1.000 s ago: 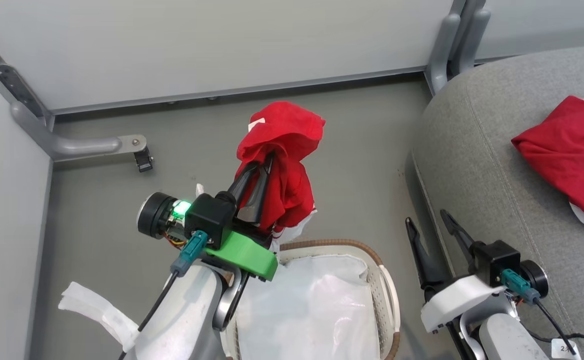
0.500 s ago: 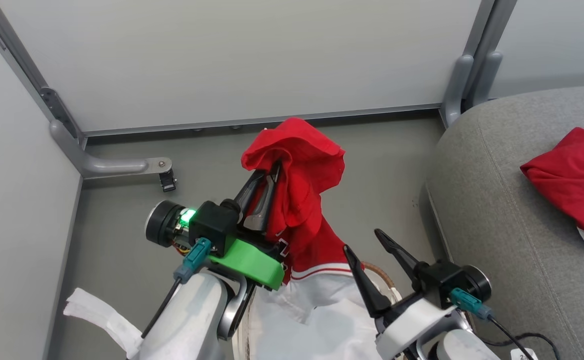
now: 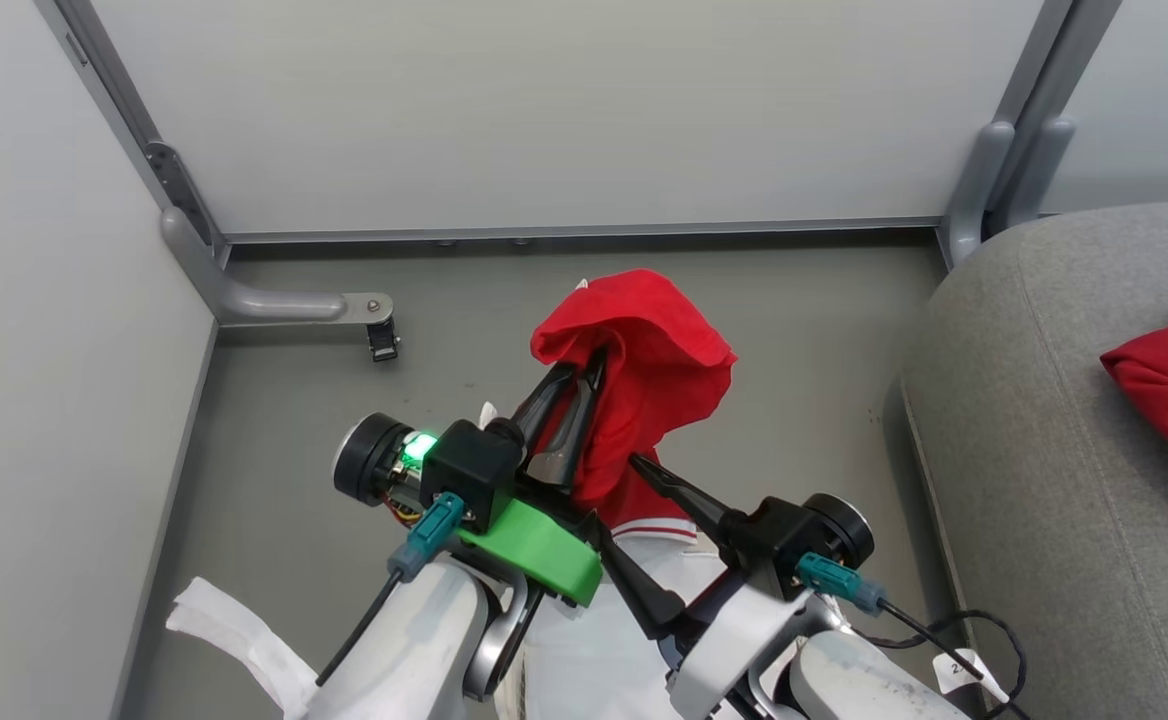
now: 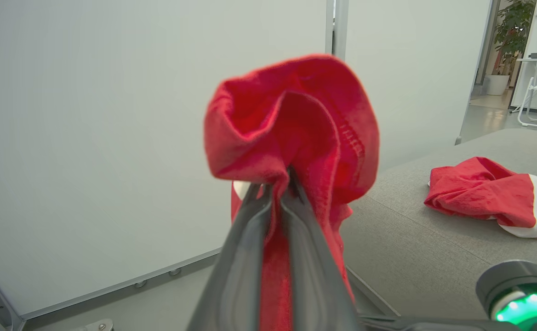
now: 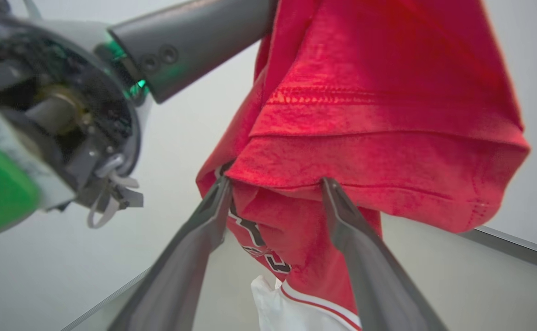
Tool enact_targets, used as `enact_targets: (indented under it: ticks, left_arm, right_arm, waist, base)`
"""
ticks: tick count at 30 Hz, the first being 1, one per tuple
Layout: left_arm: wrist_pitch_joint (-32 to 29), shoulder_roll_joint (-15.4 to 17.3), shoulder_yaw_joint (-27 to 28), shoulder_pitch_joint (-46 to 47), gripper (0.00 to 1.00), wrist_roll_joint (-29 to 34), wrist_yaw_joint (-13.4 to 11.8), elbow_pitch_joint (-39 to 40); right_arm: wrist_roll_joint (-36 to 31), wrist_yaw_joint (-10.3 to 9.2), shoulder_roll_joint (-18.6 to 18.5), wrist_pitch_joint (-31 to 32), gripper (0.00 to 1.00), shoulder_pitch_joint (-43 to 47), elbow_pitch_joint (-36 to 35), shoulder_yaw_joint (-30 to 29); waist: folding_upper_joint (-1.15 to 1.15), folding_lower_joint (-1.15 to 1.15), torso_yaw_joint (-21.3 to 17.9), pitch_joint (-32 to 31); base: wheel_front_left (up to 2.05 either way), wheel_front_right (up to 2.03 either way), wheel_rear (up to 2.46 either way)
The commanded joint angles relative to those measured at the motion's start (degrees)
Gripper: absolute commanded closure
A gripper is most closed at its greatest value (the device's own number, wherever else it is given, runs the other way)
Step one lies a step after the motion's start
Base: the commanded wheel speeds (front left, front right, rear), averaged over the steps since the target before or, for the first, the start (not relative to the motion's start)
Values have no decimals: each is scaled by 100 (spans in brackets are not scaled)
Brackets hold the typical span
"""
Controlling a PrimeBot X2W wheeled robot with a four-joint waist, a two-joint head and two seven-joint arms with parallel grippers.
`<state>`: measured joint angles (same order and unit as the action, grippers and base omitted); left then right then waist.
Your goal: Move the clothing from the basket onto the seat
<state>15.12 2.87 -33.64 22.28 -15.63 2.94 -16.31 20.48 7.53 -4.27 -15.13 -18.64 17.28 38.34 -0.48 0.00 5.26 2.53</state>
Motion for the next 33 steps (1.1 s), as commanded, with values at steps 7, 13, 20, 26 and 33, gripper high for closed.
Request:
enact_targets:
  ticks: [7,13,20,26,33]
  left_arm:
    - [4,7,-305,106,100,-103,-17,53]
    - [4,6,-670,133,100,-244,19,123]
    - [4,6,-1125,146,100,-409,7,242]
    - [4,6,-1347,158,100,-499,-34,271]
    - [4,6,-1289,177,100,-512,-95,215]
  right_arm:
    - [-81,-8,86,-1,0,-224,288,-87]
    - [-260,-8,121,-2,0,-269,462,-348]
    - [-249,-8,118,-2,0,-336,487,-584]
    - [-281,-8,121,-2,100,-360,558,-806]
    - [-322,-8,120,-2,100,-312,569,-956]
  waist:
    - [48,0,154,41]
    - [48,0,259,61]
    - [48,0,430,75]
    - [48,0,553,66]
    - [48,0,542,81]
  base:
    - [0,0,0]
    - [0,0,0]
    - [0,0,0]
    - [0,0,0]
    - [0,0,0]
